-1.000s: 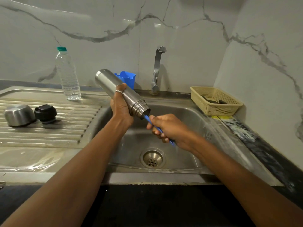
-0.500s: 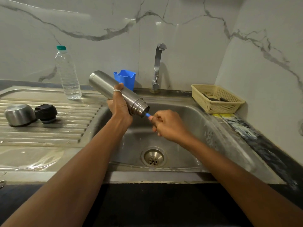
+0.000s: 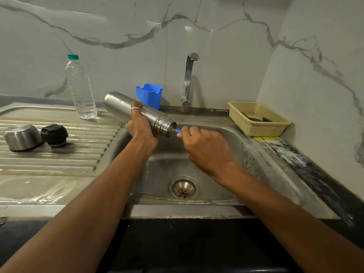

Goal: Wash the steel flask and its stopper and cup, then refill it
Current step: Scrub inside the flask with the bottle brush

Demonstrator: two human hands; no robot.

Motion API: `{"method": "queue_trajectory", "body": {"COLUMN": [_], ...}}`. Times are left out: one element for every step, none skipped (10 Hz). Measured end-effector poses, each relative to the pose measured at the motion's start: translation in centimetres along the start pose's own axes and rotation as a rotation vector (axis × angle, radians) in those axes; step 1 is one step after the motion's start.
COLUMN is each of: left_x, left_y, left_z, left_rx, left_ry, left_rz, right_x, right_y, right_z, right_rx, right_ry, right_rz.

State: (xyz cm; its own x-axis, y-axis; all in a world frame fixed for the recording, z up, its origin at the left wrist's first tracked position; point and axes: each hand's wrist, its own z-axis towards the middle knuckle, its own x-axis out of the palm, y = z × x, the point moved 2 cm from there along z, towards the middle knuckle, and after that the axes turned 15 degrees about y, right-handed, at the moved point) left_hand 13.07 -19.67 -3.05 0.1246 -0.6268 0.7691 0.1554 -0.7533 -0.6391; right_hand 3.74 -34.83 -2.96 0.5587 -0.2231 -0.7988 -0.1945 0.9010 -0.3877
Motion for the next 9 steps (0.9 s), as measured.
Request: {"method": "queue_trajectory", "body": {"left_x": [0.1,0.3,-0.2,-1.0,0.0,1.3,0.6,-0.7,-0.1], "left_y": [-0.2,0.0,-0.8,-1.6,-0.4,0.8,-0.4,-1.6,-0.6], "left_z": [0.0,-0.1,0.4,0.9,-0.1,-1.0,-0.1,0.9,0.3], "left_rx": [-0.006,0.0,0.029,0.053,0.022,0.017,0.046,0.063,0.042], "left_ry": [0.049,0.04,-0.029,-0.056,-0.004,0.012,-0.046,-0.069,-0.009], "left_rz": [0.035,0.065,0.031,-0.015,0.015,0.031,0.019,-0.034,0.017], "right_x": [0.3,1.0,1.5,0.7,-0.2,-0.2,0.0,-0.9,-1.2], "right_y": [-0.8,-1.8,-3.2,-2.9,-1.5,-1.6,-3.3,-3.4,-1.5], "right_z": [0.7,-0.1,-0.7,-0.5,0.1,0.0,-1.3,-1.7,-0.2], "right_rx": [0.237,0.171,0.03,-0.009,-0.037,-0.018,-0.055,-0.067,-0.029], "right_ry": [0.463,0.478,0.236,0.199,0.169,0.16,0.066,0.027,0.006], "right_rz": [1.155,1.048,0.505,0.437,0.371,0.315,0.204,0.088,-0.031]}}
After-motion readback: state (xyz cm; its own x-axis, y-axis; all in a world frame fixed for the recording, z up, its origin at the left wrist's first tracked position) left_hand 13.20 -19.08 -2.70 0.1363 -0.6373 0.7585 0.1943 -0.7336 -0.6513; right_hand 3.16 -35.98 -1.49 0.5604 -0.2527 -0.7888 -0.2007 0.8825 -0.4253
